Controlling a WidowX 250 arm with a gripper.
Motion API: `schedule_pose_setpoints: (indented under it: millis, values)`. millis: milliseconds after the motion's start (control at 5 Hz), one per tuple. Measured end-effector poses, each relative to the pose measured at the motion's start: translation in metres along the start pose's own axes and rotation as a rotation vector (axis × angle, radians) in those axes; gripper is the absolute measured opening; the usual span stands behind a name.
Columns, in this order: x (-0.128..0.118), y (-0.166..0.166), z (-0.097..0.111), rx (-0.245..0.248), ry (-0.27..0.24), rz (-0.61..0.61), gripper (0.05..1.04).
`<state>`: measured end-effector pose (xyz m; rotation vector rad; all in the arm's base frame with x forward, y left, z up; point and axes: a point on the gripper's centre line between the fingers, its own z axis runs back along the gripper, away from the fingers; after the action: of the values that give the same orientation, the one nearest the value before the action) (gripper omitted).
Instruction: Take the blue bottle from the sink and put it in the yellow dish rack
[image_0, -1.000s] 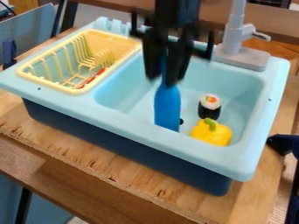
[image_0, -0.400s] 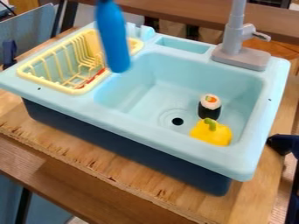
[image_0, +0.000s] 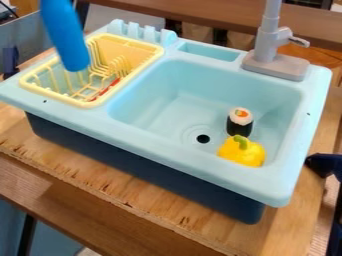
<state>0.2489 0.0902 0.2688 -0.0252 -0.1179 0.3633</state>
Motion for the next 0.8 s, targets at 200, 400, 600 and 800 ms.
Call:
schedule_pose_setpoints:
  millis: [200,400,600,800]
  values:
    - [0.004,0.018,-0.001,-0.001,-0.014,0.046,0.303]
    - [0.020,0.027,-0.017,-0.003,-0.004,0.082,0.303]
    - [0.039,0.029,-0.037,-0.038,-0.011,0.083,0.303]
    - [0.049,0.029,-0.049,-0.054,0.014,0.088,0.303]
